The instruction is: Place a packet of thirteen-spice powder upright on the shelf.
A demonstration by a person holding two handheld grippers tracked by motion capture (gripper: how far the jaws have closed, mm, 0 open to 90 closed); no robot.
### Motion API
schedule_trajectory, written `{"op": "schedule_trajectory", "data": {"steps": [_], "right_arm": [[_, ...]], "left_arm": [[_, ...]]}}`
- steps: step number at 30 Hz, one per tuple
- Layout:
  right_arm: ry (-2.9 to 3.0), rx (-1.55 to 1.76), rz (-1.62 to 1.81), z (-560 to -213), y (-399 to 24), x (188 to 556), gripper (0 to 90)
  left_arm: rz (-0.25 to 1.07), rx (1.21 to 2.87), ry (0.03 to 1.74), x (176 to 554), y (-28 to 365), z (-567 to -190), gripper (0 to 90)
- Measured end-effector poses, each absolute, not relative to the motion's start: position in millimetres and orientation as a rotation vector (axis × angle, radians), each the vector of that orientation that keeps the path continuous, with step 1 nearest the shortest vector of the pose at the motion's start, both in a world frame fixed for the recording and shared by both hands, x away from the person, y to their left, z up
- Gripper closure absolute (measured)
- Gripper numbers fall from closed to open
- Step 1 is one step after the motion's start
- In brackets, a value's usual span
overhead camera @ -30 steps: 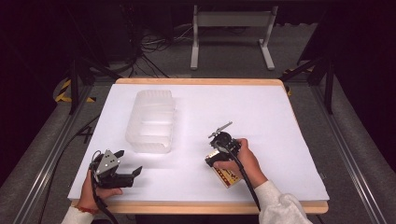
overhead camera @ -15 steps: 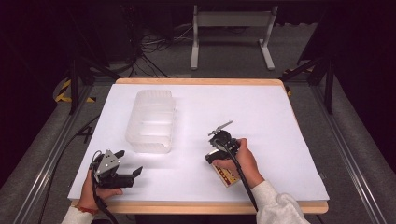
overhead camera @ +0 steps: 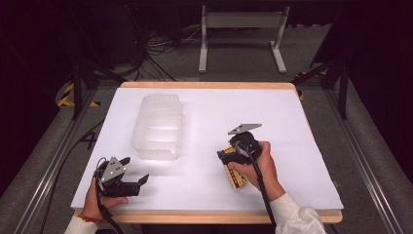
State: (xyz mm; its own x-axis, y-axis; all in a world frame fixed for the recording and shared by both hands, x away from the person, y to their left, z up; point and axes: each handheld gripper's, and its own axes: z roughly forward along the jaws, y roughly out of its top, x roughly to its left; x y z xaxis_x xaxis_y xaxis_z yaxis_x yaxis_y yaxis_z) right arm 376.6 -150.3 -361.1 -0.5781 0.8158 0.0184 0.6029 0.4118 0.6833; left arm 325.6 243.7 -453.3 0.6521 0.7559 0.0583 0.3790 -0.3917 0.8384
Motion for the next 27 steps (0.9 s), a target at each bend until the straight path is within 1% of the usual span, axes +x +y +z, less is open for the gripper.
{"op": "schedule_trajectory", "data": {"steps": [5,12,20,27], "right_arm": [[2.271,1.182,1.038,-342,-149,373,32.9],[2.175,1.144,1.150,-326,-140,375,32.9],[2.066,1.117,1.271,-314,-116,385,32.9],[2.045,1.080,1.352,-309,-84,396,33.0]], "left_arm": [[0.555,2.009,0.884,325,244,-453,9.9],[0.550,2.003,0.881,325,244,-453,9.9],[0.541,1.990,0.882,326,244,-453,9.9],[0.525,1.988,0.878,327,244,-454,9.9]]}}
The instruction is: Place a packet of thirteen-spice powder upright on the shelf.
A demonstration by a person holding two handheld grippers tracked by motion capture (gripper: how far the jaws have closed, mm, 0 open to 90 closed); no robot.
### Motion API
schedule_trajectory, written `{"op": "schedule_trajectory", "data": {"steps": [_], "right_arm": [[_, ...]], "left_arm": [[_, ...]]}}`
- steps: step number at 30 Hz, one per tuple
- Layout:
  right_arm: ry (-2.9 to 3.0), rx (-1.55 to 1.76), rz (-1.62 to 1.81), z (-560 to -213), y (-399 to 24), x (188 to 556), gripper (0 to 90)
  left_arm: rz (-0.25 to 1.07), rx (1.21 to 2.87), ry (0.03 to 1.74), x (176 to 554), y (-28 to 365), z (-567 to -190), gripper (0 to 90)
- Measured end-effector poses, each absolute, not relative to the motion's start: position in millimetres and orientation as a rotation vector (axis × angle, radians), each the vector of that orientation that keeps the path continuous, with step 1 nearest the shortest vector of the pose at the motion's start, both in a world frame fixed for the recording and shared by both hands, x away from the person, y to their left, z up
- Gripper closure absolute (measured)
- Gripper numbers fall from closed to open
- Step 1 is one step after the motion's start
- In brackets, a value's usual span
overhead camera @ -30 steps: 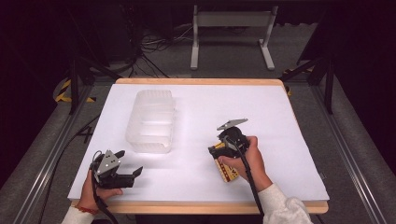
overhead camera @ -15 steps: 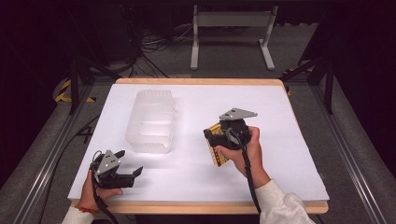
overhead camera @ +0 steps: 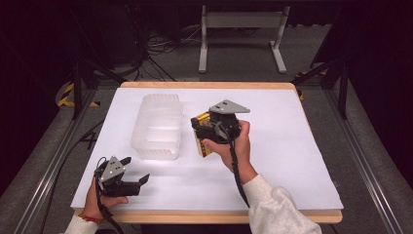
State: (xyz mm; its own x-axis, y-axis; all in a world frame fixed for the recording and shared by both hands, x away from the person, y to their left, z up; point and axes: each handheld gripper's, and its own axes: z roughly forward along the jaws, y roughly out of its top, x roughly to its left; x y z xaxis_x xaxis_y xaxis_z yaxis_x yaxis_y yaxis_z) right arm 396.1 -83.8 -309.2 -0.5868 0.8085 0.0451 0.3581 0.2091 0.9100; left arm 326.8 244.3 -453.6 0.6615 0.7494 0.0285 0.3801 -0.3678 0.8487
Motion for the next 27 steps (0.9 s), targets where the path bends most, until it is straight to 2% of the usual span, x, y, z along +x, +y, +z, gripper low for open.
{"op": "schedule_trajectory", "data": {"steps": [4,14,27], "right_arm": [[2.015,1.036,1.407,-311,-51,405,33.0],[1.974,0.980,1.444,-306,1,429,33.0],[1.915,1.126,1.409,-329,29,478,33.1]], "left_arm": [[0.523,1.982,0.874,326,246,-454,9.9],[0.516,1.956,0.888,320,254,-454,9.9],[0.514,1.936,0.898,314,262,-454,9.9]]}}
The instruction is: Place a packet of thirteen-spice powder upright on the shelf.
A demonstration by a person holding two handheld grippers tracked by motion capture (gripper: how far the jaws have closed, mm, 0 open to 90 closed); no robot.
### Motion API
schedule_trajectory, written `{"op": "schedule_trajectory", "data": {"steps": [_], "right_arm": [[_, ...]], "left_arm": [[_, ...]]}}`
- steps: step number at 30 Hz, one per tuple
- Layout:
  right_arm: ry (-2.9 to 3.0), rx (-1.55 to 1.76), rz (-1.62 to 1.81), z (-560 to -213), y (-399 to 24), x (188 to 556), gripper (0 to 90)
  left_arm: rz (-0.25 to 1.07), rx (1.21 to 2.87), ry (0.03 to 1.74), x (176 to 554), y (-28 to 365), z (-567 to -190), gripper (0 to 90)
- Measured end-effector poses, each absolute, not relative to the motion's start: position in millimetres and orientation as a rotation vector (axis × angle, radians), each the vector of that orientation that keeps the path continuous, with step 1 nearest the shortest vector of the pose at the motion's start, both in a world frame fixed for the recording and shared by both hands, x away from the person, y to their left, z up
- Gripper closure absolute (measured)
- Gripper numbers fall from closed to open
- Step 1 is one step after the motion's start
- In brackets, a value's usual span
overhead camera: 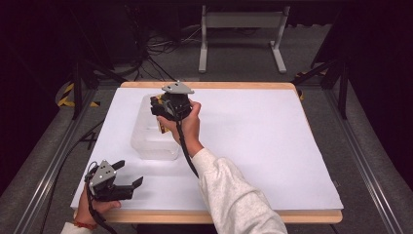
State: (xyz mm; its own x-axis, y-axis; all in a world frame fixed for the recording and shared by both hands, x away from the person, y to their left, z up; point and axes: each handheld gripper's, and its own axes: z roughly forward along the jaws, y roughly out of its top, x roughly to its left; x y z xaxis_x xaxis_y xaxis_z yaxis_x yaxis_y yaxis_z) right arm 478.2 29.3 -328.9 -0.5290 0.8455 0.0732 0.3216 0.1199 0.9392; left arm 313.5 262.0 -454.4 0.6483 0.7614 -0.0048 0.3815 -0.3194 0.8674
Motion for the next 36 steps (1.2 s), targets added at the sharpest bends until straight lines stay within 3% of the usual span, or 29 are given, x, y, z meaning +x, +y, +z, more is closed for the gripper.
{"op": "schedule_trajectory", "data": {"steps": [14,36], "right_arm": [[1.828,1.215,1.403,-350,33,501,33.1],[1.776,1.227,1.403,-365,31,494,32.4]], "left_arm": [[0.518,1.920,0.873,310,263,-452,9.8],[0.523,1.916,0.868,310,262,-452,9.7]]}}
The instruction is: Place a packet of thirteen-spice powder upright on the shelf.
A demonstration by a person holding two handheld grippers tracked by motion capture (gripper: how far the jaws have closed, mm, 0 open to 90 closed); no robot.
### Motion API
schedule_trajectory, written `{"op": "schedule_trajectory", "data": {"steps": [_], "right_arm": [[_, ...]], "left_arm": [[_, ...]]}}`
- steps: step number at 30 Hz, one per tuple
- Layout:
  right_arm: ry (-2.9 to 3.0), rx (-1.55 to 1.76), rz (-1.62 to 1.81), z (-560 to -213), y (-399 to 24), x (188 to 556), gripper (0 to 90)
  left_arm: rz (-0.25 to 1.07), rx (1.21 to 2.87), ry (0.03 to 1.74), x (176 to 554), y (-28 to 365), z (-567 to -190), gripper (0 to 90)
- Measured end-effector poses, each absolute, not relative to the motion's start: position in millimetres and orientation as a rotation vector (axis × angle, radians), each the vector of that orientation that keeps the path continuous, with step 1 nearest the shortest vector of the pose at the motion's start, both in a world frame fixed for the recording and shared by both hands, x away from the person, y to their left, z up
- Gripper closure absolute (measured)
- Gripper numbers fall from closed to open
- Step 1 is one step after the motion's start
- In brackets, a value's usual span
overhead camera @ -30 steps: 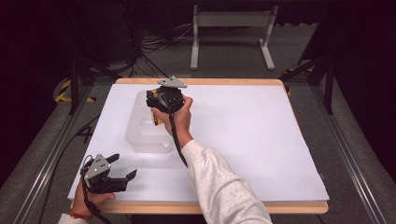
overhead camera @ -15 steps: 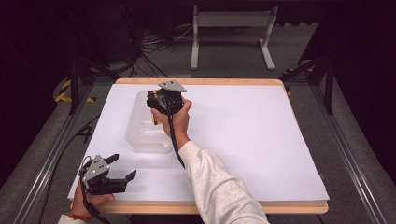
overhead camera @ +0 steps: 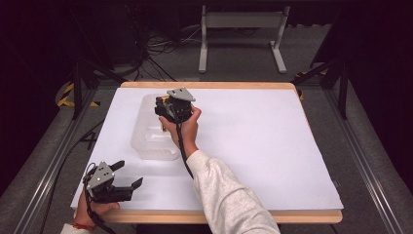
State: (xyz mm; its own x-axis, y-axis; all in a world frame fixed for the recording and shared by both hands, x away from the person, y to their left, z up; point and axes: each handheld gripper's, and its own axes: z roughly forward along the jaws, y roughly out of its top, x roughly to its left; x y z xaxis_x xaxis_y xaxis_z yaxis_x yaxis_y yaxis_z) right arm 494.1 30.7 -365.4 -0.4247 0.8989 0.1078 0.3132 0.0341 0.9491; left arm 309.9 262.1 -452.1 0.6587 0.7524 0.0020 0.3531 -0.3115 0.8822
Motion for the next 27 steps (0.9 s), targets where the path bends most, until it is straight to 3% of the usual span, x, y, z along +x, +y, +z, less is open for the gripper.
{"op": "schedule_trajectory", "data": {"steps": [27], "right_arm": [[2.068,1.076,1.269,-378,22,474,29.7]], "left_arm": [[0.523,1.942,0.874,313,256,-453,9.5]]}}
